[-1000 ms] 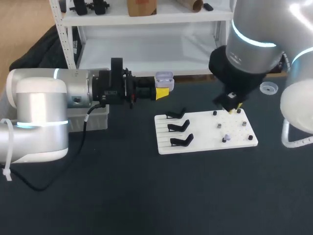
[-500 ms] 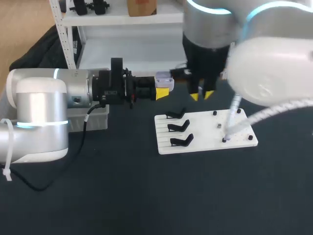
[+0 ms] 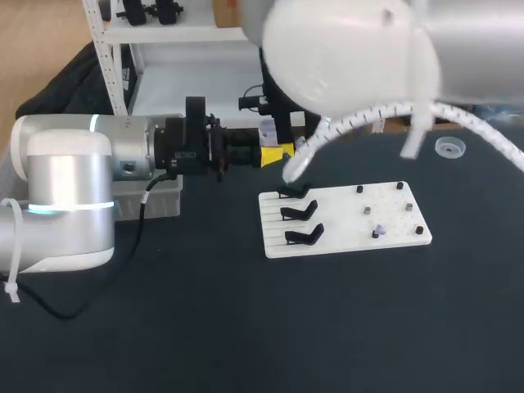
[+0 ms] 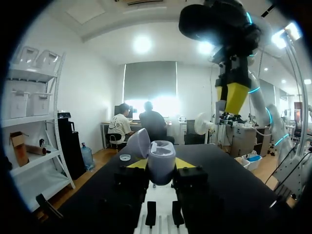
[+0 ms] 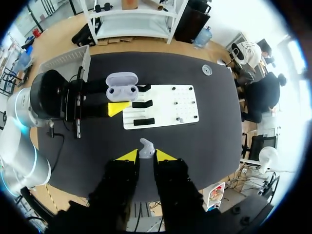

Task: Pick up each earbud case from the left stands, insert the matching earbuds, close the lid, and place the case in the box.

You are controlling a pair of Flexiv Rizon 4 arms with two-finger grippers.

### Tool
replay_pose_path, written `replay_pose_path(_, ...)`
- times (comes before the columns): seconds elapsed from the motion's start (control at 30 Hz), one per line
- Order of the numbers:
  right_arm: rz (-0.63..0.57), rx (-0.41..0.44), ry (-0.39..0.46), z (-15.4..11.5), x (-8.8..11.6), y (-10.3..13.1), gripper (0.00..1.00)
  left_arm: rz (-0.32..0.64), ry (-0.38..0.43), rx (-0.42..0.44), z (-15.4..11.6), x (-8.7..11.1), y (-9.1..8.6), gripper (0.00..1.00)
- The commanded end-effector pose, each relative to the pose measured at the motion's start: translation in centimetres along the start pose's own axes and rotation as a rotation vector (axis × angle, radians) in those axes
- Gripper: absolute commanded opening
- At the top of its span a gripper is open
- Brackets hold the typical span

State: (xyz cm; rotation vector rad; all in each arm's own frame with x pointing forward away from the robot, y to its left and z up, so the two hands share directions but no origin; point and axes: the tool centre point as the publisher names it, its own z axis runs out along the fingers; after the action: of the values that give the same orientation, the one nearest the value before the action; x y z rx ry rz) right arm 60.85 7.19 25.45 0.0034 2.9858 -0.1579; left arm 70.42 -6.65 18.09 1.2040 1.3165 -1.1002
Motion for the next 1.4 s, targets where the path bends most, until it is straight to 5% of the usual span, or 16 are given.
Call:
replay_pose_path(0.03, 0.0, 0.011, 0.033, -0.2, -0.3, 0.3, 0.0, 0.001, -0.003, -0.002, 0.0, 0.1, -0.1, 0.0)
replay_pose_path(0.2, 0.0, 0.011, 0.033, -0.2, -0.3, 0.3, 0.0, 0.001, -0.003, -0.002, 0.0, 0.1, -0.1, 0.0)
replay_pose_path(0.23, 0.05, 0.006, 0.069, -0.1, -0.6, 0.5, 0.0, 0.001, -0.003, -0.002, 0.0, 0.1, -0.1, 0.0)
replay_pose_path(0.27, 0.077, 0.137, 0.038, 0.5, -0.9, 0.7, 0.0, 0.001, -0.003, -0.002, 0.0, 0.1, -0.1, 0.0)
replay_pose_path(0.33, 0.184, 0.104, 0.065, 0.4, -1.9, 1.2, 0.0, 0.001, -0.003, -0.002, 0.0, 0.1, -0.1, 0.0)
replay_pose_path(0.4, 0.304, 0.17, 0.053, 0.4, -3.2, 1.3, 0.0, 0.001, -0.003, -0.002, 0.0, 0.1, -0.1, 0.0)
replay_pose_path(0.53, 0.593, 0.123, 0.075, 0.1, -5.5, 0.4, 0.0, 0.001, -0.003, -0.002, 0.0, 0.1, -0.1, 0.0)
replay_pose_path(0.6, 0.686, -0.031, 0.077, -0.9, -5.9, 0.1, 0.0, 0.001, -0.003, -0.002, 0.0, 0.1, -0.1, 0.0)
replay_pose_path(1.07, 0.686, -0.031, 0.077, -0.9, -5.9, 0.1, 0.0, 0.001, -0.003, -0.002, 0.0, 0.1, -0.1, 0.0)
replay_pose_path(1.4, 0.634, 0.062, 0.019, -1.2, -4.9, 2.1, 0.0, 0.001, -0.003, -0.002, 0.0, 0.1, -0.1, 0.0)
